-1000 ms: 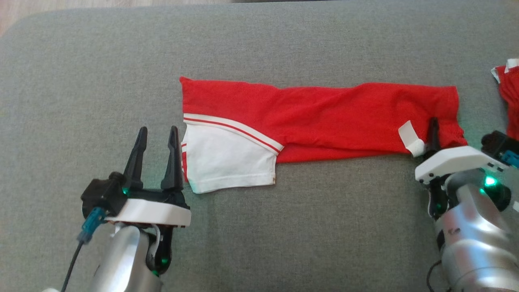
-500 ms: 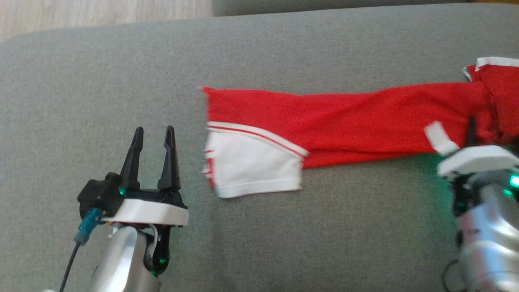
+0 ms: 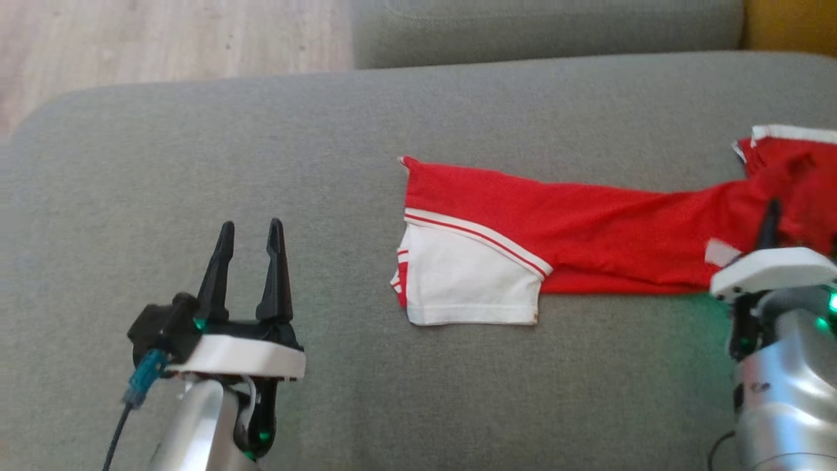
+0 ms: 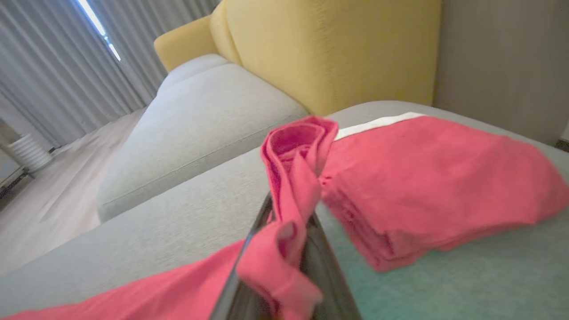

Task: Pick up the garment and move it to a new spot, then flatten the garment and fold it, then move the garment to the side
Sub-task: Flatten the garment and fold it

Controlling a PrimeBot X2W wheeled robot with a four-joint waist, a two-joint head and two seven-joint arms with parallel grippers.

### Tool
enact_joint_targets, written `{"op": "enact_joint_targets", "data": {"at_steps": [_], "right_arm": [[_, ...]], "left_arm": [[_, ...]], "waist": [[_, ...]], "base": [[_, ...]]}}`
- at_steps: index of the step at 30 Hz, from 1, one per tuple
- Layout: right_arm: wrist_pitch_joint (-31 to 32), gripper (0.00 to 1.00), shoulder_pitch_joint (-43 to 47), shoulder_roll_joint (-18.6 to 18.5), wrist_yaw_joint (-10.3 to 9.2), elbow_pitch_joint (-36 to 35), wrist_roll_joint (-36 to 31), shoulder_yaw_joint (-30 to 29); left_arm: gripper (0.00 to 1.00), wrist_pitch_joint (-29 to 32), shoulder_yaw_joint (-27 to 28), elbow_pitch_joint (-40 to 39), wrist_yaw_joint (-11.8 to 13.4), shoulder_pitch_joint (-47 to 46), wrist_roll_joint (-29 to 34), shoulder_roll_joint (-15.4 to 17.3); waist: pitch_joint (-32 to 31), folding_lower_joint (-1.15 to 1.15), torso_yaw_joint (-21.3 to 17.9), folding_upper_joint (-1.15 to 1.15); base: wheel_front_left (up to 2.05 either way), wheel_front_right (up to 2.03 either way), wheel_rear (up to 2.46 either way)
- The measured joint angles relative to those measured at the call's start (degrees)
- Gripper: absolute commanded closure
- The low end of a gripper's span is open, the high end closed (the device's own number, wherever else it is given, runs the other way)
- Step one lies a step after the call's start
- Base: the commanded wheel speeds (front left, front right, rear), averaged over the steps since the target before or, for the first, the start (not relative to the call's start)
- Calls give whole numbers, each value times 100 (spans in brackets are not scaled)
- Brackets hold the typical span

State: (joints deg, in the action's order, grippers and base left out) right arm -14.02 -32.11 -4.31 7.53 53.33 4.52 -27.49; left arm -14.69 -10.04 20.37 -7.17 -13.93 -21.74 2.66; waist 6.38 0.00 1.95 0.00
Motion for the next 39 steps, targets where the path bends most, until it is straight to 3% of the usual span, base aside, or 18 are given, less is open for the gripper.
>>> {"op": "enact_joint_targets", "data": {"at_steps": [5,11,16,31,32,33,34,39], "right_arm": [[49,100,2,93,0,-82,187,650],[101,100,3,92,0,-58,1515,2350],[101,100,31,93,0,-181,2212,3420],[21,100,-90,83,0,740,3221,5007],[8,78,-117,80,0,783,3267,5098],[-18,22,-132,76,0,782,3341,5203],[-19,0,-134,74,0,743,3454,5355],[119,0,-56,89,0,168,4285,6366]], "left_arm": [[0,0,23,49,0,167,-13,1],[0,0,97,54,-41,337,-12,29],[0,0,154,44,-41,459,-13,51],[0,0,-208,0,-41,363,-108,47],[0,0,-256,1,-41,330,-145,48],[0,0,-293,2,-41,315,-155,45],[0,0,-320,11,-41,311,-155,38],[0,0,-369,98,-41,311,-155,35]], "waist": [[-245,0,230,0],[-508,0,619,0],[-615,-1,963,0],[-181,1,1916,0],[-146,1,1956,0],[-118,1,1990,0],[-97,1,2018,0],[-92,1,2003,0]], "base": [[0,0,0],[0,0,0],[0,0,0],[0,0,0],[0,0,0],[0,0,0],[0,0,0],[0,0,0]]}}
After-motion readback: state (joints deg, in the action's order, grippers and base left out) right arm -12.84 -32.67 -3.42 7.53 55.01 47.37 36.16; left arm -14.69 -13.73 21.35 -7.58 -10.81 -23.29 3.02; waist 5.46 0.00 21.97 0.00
